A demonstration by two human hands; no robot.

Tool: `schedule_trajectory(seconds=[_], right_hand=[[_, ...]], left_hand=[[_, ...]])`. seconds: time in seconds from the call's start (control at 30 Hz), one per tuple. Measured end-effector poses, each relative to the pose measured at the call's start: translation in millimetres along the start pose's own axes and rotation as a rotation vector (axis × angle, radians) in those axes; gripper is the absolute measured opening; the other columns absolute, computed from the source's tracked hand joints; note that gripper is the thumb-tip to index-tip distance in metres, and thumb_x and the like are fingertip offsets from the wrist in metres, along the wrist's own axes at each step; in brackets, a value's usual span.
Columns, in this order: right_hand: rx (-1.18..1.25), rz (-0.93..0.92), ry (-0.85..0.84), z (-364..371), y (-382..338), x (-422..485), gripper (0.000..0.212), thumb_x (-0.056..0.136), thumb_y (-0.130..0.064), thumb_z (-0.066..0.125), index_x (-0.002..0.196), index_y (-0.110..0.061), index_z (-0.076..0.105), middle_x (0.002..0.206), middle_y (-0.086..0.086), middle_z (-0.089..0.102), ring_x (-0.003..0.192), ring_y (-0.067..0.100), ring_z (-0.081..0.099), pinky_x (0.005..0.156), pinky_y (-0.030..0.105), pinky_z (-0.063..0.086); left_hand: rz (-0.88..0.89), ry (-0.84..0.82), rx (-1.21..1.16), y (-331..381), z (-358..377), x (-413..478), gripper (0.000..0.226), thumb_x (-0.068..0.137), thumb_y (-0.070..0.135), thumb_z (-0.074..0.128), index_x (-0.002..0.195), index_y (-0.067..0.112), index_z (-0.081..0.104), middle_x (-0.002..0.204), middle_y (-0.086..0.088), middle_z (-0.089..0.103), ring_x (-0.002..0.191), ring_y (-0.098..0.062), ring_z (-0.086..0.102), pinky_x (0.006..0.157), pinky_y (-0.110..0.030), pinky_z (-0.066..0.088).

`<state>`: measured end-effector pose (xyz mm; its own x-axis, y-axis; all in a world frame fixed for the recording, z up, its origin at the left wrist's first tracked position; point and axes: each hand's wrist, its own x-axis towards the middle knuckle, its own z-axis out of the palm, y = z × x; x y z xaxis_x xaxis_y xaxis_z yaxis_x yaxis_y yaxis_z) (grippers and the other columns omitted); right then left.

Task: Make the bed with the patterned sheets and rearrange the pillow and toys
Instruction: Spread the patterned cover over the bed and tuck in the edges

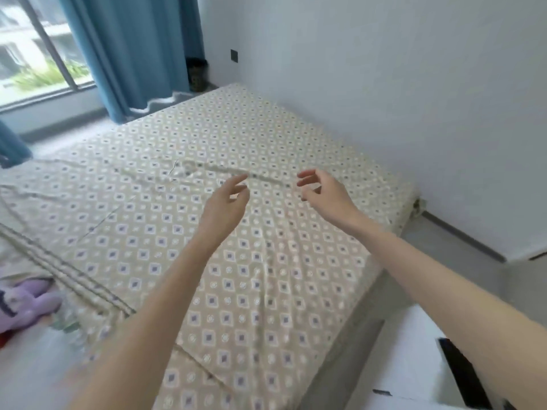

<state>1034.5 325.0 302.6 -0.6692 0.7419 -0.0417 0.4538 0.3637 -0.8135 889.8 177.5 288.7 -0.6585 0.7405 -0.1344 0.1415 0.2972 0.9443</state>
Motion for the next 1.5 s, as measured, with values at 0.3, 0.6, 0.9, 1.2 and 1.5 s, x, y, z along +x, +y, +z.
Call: schedule_trajectory(seconds=[0.3,0.6,0.9,1.2,1.5], right_hand=[[0.050,0.014,0.128,-70,16,32,0.020,0.094,-0.017,0.054,0.111,-0.027,0.053,0.112,-0.009,0.061,0.092,0.013,0.063,0.070,0.022,0.050],[0.053,0.002,0.200,-135,46,59,0.020,0.093,-0.016,0.055,0.110,-0.025,0.053,0.112,-0.008,0.061,0.082,0.007,0.060,0.071,0.020,0.048],[0.047,-0.043,0.189,-244,121,177,0.020,0.090,-0.015,0.056,0.107,-0.026,0.053,0.106,-0.012,0.060,0.068,-0.006,0.052,0.058,0.007,0.041],[0.022,-0.131,0.190,-421,151,310,0.022,0.091,-0.017,0.055,0.109,-0.030,0.053,0.110,-0.013,0.060,0.073,0.003,0.056,0.063,0.015,0.041],[0.101,-0.171,0.290,-514,151,361,0.022,0.091,-0.016,0.054,0.110,-0.029,0.054,0.111,-0.013,0.061,0.089,0.015,0.061,0.081,0.030,0.050]], left_hand=[[0.103,-0.069,0.002,54,45,45,0.038,0.096,0.028,0.047,0.132,0.036,0.051,0.124,0.010,0.058,0.107,-0.009,0.056,0.070,-0.017,0.042],[0.199,-0.131,0.081,94,95,79,0.039,0.096,0.027,0.047,0.133,0.037,0.050,0.126,0.012,0.057,0.094,0.008,0.055,0.065,-0.012,0.041],[0.242,-0.146,0.108,152,227,183,0.039,0.096,0.025,0.048,0.133,0.036,0.050,0.125,0.010,0.058,0.096,0.006,0.056,0.067,-0.015,0.045],[0.294,-0.027,0.065,287,354,316,0.037,0.095,0.024,0.048,0.129,0.038,0.052,0.121,0.011,0.060,0.101,-0.001,0.059,0.074,-0.019,0.048],[0.358,-0.007,0.055,356,407,375,0.035,0.096,0.026,0.047,0.128,0.039,0.053,0.122,0.011,0.060,0.103,-0.006,0.059,0.088,-0.032,0.052]])
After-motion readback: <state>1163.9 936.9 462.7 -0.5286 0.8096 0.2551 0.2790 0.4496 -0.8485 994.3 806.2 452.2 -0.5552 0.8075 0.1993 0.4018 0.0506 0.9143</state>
